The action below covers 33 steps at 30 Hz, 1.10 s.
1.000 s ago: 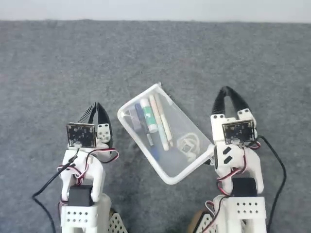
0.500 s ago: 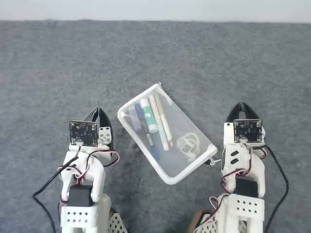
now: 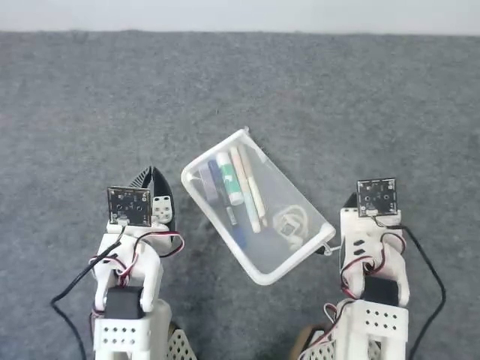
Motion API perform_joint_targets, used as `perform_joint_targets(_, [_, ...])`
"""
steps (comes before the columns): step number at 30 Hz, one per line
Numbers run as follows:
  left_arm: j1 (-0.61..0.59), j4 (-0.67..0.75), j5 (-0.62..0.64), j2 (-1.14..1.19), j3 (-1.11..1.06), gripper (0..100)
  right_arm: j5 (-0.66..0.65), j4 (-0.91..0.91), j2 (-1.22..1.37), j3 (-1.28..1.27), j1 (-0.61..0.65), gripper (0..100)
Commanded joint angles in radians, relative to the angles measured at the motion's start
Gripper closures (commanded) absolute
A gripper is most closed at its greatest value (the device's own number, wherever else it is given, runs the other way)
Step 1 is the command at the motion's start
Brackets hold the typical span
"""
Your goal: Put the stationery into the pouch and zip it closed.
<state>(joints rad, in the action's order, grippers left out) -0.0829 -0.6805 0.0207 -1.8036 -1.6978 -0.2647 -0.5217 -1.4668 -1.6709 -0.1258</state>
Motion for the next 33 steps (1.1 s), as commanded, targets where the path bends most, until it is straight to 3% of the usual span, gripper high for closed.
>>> perform_joint_targets(1, [0.002,-0.003,-0.005,-0.020,0.013,99,-0.002,-0.091,-0.022,-0.021,-0.015,99.2])
perform_joint_targets(9, [-0.005,0.040,-0.003,-0.020,0.015,99,0.175,-0.113,-0.045,-0.021,-0.010,99.3])
perform_joint_targets(17, [-0.006,0.038,-0.003,-0.020,0.013,99,0.238,-0.367,-0.374,-0.005,-0.007,99.3])
perform_joint_targets(24, [-0.006,0.035,-0.003,-0.020,0.013,99,0.235,-0.351,-0.323,-0.015,-0.012,99.3])
perform_joint_targets(33, [0.104,-0.195,-0.003,-0.020,0.013,99,0.230,-0.562,-0.349,-0.014,-0.015,99.3])
